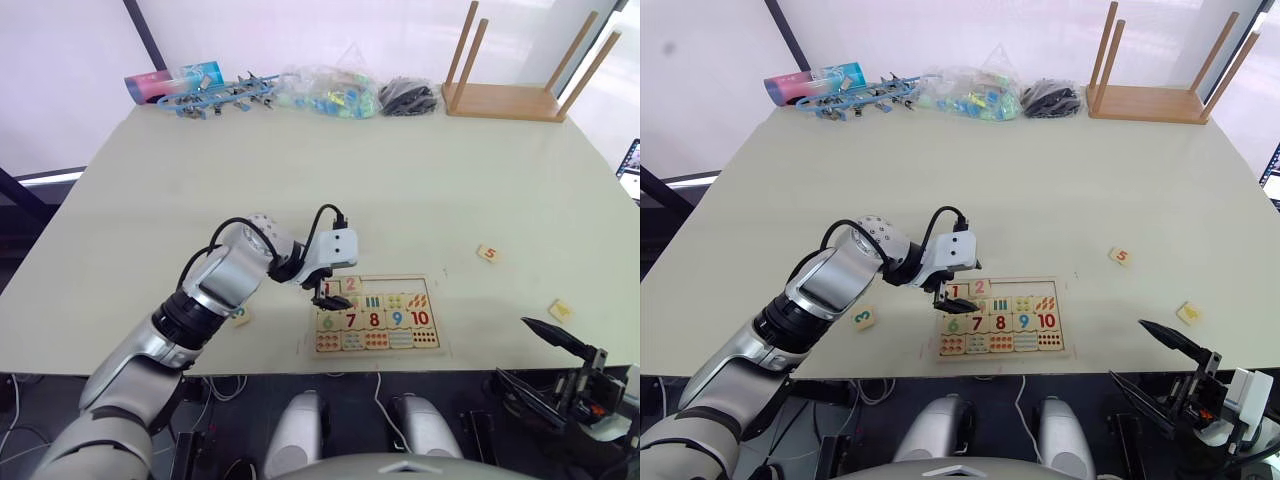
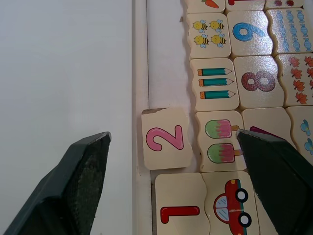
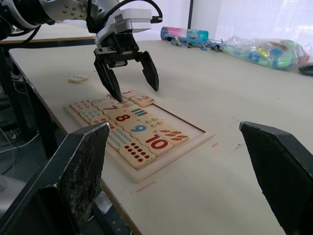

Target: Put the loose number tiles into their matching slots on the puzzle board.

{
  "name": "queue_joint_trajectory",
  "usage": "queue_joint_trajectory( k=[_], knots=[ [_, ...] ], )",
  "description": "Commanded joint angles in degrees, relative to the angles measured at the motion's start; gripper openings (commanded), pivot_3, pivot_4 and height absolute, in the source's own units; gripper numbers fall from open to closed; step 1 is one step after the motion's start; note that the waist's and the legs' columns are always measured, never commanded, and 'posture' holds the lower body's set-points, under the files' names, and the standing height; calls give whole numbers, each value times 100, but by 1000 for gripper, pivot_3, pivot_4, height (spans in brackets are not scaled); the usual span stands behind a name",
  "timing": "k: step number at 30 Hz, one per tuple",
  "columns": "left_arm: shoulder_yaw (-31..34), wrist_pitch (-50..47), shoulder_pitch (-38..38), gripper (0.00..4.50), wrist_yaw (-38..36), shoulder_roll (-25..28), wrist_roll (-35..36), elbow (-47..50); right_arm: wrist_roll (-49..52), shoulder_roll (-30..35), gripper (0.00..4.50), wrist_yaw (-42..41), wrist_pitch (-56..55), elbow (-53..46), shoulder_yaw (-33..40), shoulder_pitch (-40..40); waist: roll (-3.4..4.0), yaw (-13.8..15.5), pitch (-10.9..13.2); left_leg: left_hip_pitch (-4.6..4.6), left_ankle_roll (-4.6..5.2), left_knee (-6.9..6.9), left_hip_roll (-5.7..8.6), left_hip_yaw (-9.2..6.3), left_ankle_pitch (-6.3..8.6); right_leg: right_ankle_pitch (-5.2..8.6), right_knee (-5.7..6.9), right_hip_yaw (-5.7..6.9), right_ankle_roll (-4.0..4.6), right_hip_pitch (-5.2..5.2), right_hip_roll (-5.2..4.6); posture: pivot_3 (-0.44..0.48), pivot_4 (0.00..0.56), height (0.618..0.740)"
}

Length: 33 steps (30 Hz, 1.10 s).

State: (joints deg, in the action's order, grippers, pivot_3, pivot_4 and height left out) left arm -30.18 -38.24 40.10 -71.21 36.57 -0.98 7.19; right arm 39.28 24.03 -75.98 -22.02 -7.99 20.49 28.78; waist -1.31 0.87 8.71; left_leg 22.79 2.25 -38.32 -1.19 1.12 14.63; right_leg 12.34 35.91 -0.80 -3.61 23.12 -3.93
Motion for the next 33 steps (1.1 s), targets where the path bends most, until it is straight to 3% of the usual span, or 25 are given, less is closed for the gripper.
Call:
queue_joint_trajectory(
  k=[1,11,15,17,19,22,33],
  knots=[
    [80,76,179,4463,-62,-6,83,94,55,-8,4500,0,-100,-104,44,37,0,1,0,0,0,0,0,0,0,0,0,0,0,0,0,0,150,740],
    [381,652,606,4463,14,-410,301,-891,28,-4,4500,103,-53,-205,1,9,0,-2,0,0,0,-1,10,-1,0,0,0,1,0,0,0,0,150,740],
    [429,1195,817,2677,68,-643,250,-1656,23,1,4500,138,-55,-216,-9,0,0,3,0,1,0,-2,16,-1,0,-1,0,1,2,0,1,0,150,740],
    [458,1488,889,1425,115,-784,243,-1968,21,-2,4500,156,-61,-223,-16,2,0,3,0,1,0,-2,19,-2,0,-1,0,0,2,-1,1,0,150,740],
    [445,1777,941,1144,96,-881,228,-2202,16,-11,4500,173,-65,-232,-26,6,0,4,0,2,0,-2,20,-1,0,-3,0,-2,4,0,1,0,150,740],
    [410,2113,1039,104,-3,-990,193,-2556,7,-18,4500,199,-66,-250,-44,10,0,0,0,3,1,-2,22,-1,0,-5,0,-4,7,0,1,0,150,740],
    [277,3091,1097,43,-562,-1164,-19,-3290,-33,9,4500,376,-31,-413,-108,42,0,0,0,5,1,-2,23,-1,0,-5,0,-5,8,0,2,0,150,740]
  ],
)
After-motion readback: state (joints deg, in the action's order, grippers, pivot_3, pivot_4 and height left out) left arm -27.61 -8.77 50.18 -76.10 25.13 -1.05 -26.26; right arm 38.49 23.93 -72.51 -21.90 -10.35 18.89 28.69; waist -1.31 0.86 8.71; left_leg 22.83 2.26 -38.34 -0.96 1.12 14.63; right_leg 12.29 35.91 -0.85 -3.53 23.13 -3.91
